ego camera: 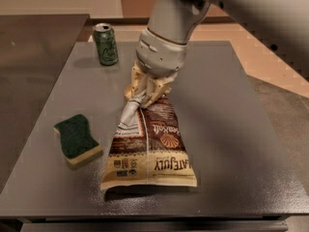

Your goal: Move brown chip bag near sponge

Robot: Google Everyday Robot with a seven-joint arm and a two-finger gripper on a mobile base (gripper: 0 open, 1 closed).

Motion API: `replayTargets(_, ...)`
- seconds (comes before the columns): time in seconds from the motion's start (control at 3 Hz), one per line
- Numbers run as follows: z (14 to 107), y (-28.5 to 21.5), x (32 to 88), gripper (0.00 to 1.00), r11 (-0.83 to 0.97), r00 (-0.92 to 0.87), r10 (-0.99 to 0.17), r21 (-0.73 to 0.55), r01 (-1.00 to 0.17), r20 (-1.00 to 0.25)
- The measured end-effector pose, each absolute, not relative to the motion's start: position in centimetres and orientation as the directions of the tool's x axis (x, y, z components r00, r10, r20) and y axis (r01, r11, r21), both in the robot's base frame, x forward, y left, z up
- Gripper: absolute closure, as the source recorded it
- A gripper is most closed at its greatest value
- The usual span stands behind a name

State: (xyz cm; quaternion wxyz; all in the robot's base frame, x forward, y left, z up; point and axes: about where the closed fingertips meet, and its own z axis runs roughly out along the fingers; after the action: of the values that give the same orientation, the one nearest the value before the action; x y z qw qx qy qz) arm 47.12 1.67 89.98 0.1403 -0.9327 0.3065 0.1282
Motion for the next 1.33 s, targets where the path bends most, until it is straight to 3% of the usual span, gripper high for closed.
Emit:
replayTargets(1.0,89.67,4.11,47.23,0.12,-0.769,0.782,-0.534,-0.202,-0.607,-0.321)
replayTargets(1.33,89.70,4.30,47.31,0.00,-0.767,0.784,-0.533,-0.208,-0.607,-0.319)
